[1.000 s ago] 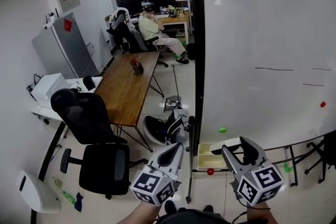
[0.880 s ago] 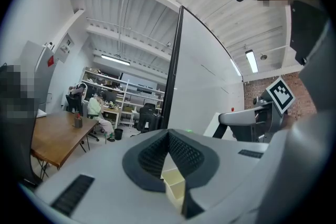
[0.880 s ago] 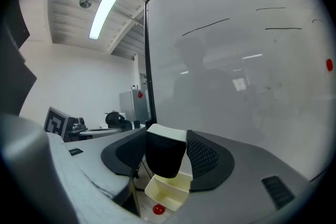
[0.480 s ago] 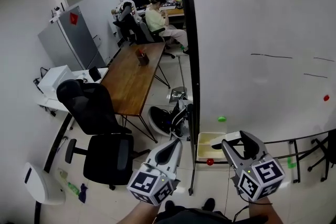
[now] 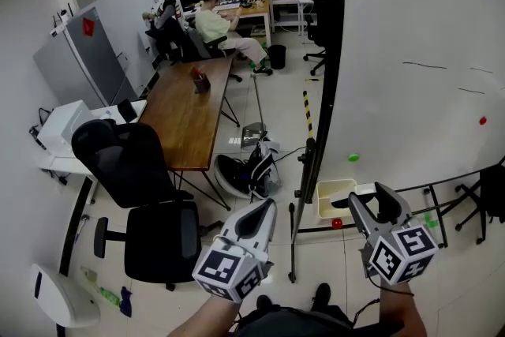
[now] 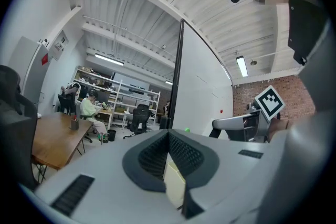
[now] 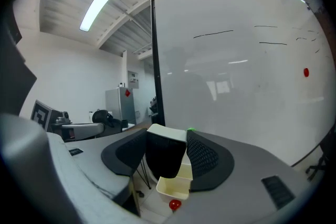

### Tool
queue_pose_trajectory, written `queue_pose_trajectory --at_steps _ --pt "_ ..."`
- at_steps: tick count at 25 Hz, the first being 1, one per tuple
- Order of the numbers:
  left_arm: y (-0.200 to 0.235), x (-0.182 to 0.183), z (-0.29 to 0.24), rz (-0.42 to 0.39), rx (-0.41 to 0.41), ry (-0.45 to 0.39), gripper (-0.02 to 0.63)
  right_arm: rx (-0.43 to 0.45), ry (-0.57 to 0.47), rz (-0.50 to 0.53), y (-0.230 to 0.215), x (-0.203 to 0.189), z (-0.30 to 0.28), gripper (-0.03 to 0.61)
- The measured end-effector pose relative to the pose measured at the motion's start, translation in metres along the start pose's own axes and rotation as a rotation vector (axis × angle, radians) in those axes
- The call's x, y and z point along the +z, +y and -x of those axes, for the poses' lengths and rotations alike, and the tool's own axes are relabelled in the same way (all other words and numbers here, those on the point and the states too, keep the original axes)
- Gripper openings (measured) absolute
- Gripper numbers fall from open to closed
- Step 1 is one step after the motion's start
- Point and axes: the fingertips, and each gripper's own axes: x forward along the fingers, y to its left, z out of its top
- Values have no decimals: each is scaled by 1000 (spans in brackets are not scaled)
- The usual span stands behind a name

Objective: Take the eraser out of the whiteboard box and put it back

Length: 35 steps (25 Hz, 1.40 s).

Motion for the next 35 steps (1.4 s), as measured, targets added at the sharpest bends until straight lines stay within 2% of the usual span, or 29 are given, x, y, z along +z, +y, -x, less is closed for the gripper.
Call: queue_pose_trajectory --at_steps 3,7,14,27,35 --pt "11 -6 7 5 -28 22 26 -43 2 -10 5 -4 -2 261" --pt "9 -4 13 8 -36 18 26 -53 4 -7 9 -5 3 261" --pt "-8 -12 3 22 -4 18 26 -20 37 18 -6 -17 7 261" --pt "-11 -54 -26 56 32 83 26 14 136 9 -34 -75 -28 261" --pt "-6 -51 -25 35 24 69 25 22 115 3 -28 -59 -23 261"
